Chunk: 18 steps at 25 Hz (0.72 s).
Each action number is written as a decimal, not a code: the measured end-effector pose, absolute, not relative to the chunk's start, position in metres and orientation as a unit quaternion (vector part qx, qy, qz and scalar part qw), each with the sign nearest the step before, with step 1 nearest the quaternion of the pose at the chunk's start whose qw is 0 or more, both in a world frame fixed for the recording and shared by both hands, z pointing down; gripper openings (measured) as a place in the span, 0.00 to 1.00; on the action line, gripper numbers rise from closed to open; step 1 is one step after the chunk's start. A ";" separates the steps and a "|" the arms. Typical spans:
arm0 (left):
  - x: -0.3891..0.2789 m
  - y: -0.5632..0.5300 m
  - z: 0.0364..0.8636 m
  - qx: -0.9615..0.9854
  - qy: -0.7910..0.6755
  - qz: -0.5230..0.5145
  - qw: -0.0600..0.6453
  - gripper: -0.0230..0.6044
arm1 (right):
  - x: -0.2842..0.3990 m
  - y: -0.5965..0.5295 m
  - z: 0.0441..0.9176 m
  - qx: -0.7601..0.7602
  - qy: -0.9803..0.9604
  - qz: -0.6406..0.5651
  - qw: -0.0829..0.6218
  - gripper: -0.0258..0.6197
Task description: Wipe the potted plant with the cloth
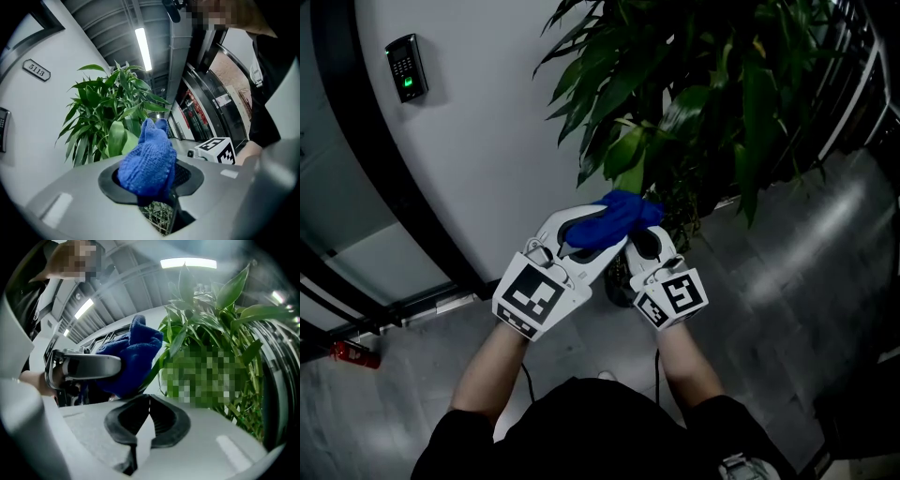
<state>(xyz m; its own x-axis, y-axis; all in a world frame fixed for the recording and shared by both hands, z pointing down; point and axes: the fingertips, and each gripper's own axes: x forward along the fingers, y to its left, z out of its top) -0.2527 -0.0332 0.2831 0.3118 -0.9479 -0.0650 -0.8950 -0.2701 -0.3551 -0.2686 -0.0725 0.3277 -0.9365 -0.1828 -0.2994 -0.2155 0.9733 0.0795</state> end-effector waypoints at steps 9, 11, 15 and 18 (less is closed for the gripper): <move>-0.251 -0.011 0.298 -0.801 0.579 -0.067 0.138 0.28 | -0.266 -0.062 0.335 -0.107 0.984 0.058 0.128 0.04; -0.250 -0.006 0.300 -0.801 0.579 -0.067 0.136 0.28 | -0.265 -0.059 0.335 -0.107 0.984 0.058 0.128 0.04; -0.249 0.002 0.305 -0.805 0.576 -0.060 0.127 0.28 | -0.262 -0.050 0.334 -0.109 0.984 0.056 0.128 0.04; -0.248 0.005 0.308 -0.807 0.575 -0.055 0.122 0.28 | -0.261 -0.047 0.336 -0.110 0.985 0.055 0.123 0.04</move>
<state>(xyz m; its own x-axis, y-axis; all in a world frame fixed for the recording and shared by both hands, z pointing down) -0.2485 0.0050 0.3076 0.3320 -0.9418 -0.0517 -0.9149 -0.3083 -0.2606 -0.2606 -0.0470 0.3365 -0.9456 -0.2038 -0.2537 -0.2309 0.9695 0.0820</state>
